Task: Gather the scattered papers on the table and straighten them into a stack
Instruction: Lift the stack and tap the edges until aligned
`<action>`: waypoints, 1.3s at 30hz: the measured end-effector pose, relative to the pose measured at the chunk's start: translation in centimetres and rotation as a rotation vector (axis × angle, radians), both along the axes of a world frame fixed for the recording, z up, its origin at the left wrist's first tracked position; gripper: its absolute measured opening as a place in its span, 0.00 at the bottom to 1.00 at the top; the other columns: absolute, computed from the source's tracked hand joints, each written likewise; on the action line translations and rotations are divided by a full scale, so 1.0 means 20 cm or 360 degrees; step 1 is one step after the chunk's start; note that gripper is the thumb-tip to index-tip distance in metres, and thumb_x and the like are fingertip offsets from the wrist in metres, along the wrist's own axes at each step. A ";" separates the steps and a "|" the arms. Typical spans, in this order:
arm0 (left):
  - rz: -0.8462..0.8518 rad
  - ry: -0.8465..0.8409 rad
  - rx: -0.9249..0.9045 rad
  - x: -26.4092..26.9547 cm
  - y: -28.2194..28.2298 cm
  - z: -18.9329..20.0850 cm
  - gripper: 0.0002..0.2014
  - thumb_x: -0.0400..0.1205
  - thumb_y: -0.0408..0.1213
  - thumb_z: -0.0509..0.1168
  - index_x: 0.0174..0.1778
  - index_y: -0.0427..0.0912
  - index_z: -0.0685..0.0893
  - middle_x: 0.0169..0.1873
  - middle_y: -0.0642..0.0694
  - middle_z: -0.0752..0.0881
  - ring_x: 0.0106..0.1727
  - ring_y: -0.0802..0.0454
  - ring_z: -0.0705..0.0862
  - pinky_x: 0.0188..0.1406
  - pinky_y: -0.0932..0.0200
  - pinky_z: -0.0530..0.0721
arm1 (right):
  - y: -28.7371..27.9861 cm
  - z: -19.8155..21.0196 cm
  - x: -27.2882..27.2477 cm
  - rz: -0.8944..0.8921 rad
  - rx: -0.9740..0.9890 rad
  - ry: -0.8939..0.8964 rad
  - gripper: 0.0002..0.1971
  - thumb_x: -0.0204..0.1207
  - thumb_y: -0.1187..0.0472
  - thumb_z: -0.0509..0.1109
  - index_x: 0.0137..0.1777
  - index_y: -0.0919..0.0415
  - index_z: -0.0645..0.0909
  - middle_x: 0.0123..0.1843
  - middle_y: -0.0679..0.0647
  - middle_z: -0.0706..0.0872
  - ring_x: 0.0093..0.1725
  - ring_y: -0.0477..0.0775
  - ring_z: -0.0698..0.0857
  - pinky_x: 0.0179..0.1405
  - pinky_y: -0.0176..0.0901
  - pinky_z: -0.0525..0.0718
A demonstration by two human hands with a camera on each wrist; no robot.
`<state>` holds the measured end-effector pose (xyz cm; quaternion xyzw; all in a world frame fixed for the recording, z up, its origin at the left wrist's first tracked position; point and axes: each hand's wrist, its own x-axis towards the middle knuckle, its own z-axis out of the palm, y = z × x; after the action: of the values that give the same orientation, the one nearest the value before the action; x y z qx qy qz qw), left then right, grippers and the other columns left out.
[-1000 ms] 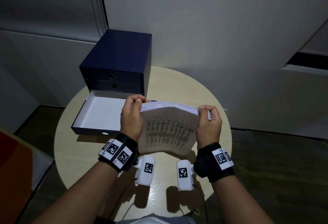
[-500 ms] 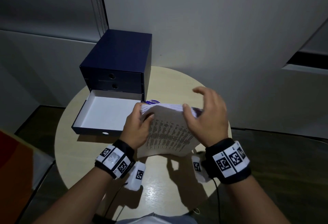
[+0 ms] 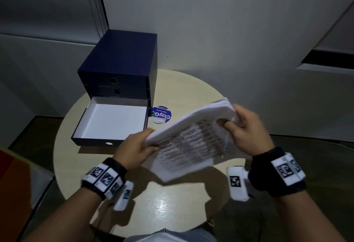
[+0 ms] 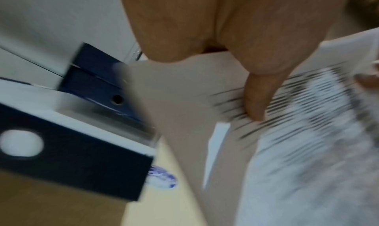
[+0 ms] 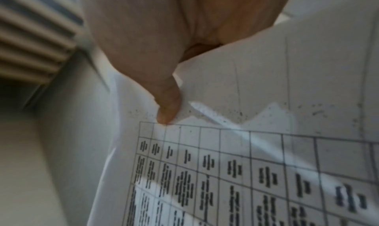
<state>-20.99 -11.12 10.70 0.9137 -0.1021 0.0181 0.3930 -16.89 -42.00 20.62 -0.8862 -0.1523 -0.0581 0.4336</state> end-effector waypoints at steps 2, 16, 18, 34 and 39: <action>0.0164 0.0220 -0.0065 -0.04 0.14 -0.08 0.11 0.73 0.42 0.78 0.45 0.49 0.83 0.37 0.54 0.88 0.39 0.56 0.85 0.39 0.56 0.79 | -0.09 -0.05 0.00 0.0030 0.0323 0.0174 0.14 0.75 0.73 0.73 0.57 0.58 0.85 0.52 0.55 0.91 0.53 0.53 0.89 0.53 0.46 0.87; 0.0736 0.0261 -0.1090 -0.11 0.07 -0.30 0.15 0.79 0.26 0.70 0.51 0.52 0.79 0.51 0.47 0.82 0.50 0.51 0.81 0.37 0.66 0.83 | 0.04 -0.76 -0.19 -0.0387 0.0722 0.0591 0.21 0.78 0.74 0.69 0.65 0.54 0.75 0.56 0.43 0.83 0.48 0.23 0.83 0.42 0.23 0.81; 0.0778 0.0239 -0.1077 -0.11 0.07 -0.32 0.10 0.80 0.29 0.71 0.50 0.49 0.80 0.48 0.44 0.83 0.50 0.48 0.80 0.37 0.61 0.82 | 0.06 -0.76 -0.18 -0.0442 0.0739 0.0540 0.17 0.79 0.75 0.67 0.61 0.55 0.78 0.52 0.41 0.85 0.45 0.22 0.84 0.39 0.19 0.79; 0.0958 0.0043 -0.1218 -0.08 0.05 -0.22 0.06 0.84 0.36 0.64 0.48 0.38 0.85 0.44 0.54 0.86 0.48 0.56 0.81 0.52 0.55 0.75 | 0.14 -0.67 -0.10 -0.0844 0.0830 0.0325 0.04 0.80 0.60 0.69 0.45 0.57 0.82 0.44 0.47 0.85 0.44 0.41 0.80 0.43 0.37 0.77; 0.1015 0.0043 -0.1315 -0.08 0.05 -0.20 0.07 0.85 0.31 0.62 0.51 0.32 0.84 0.45 0.46 0.87 0.47 0.53 0.83 0.51 0.56 0.77 | 0.14 -0.69 -0.10 -0.0867 0.0867 0.0300 0.03 0.80 0.63 0.68 0.50 0.60 0.82 0.48 0.48 0.85 0.44 0.34 0.80 0.41 0.28 0.76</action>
<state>-22.50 -10.17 6.65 0.6681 0.2020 0.1640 0.6971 -18.83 -39.27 6.84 -0.7481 0.1499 -0.1276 0.6337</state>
